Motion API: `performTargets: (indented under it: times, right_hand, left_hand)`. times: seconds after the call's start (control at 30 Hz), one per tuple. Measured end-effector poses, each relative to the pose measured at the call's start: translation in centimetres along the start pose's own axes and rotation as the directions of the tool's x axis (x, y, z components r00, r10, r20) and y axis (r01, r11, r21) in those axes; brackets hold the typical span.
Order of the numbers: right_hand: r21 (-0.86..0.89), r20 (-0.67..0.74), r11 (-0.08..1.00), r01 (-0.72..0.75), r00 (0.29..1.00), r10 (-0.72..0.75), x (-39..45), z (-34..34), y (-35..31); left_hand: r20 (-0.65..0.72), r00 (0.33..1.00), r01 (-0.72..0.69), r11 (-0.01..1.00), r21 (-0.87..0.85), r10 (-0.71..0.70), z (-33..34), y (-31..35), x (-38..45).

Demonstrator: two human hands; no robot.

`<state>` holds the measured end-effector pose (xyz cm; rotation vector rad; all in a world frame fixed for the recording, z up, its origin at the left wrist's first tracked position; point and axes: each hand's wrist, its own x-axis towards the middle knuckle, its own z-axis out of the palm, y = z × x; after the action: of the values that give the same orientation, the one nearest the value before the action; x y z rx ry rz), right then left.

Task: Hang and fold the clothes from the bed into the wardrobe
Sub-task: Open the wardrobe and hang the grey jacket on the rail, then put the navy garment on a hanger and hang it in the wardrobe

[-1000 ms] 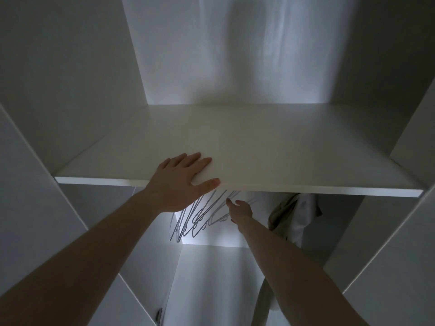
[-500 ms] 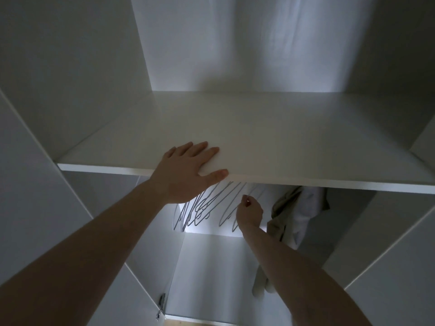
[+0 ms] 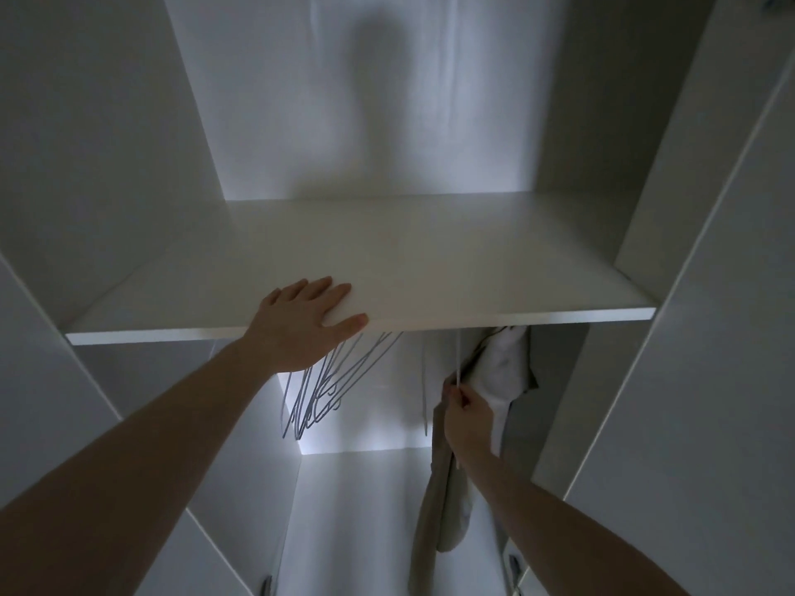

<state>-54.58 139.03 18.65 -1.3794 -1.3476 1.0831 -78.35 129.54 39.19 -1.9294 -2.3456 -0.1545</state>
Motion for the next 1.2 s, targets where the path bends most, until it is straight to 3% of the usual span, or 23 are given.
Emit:
performTargets:
  times: [0.2, 0.4, 0.67, 0.93, 1.1, 1.2]
  right_hand:
    - [0.012, -0.029, 1.000, 0.005, 1.000, -0.004, -6.1, -3.4, 0.1]
    - [-0.052, -0.057, 0.999, 0.000, 0.998, -0.002, -13.0, -6.0, -1.6]
    - [-0.151, -0.069, 0.986, -0.074, 0.996, 0.064, -24.4, -9.6, -3.7]
    - [-0.206, -0.136, 0.974, -0.089, 0.989, 0.062, -36.3, -13.3, -5.1]
    - [-0.258, -0.165, 0.956, -0.139, 0.981, 0.098, -44.2, -17.5, -5.4]
    - [-0.258, -0.224, 0.949, -0.182, 0.967, 0.124, -50.7, -20.1, -5.4]
  left_hand:
    - [-0.043, 0.999, -0.017, 0.984, -0.179, 0.009, 0.3, -0.1, -0.1]
    - [-0.054, 0.998, -0.042, 0.999, -0.009, 0.042, 0.1, -0.2, -0.3]
    - [-0.171, 0.972, -0.164, 0.986, -0.003, 0.161, 0.2, -0.8, -0.9]
    - [-0.307, 0.896, -0.336, 0.942, 0.006, 0.322, 1.5, -1.0, -4.2]
    - [-0.410, 0.730, -0.651, 0.738, -0.175, 0.547, 5.1, 4.1, -13.1]
    - [-0.329, 0.684, -0.727, 0.572, -0.381, 0.651, 7.5, 7.8, -19.1]
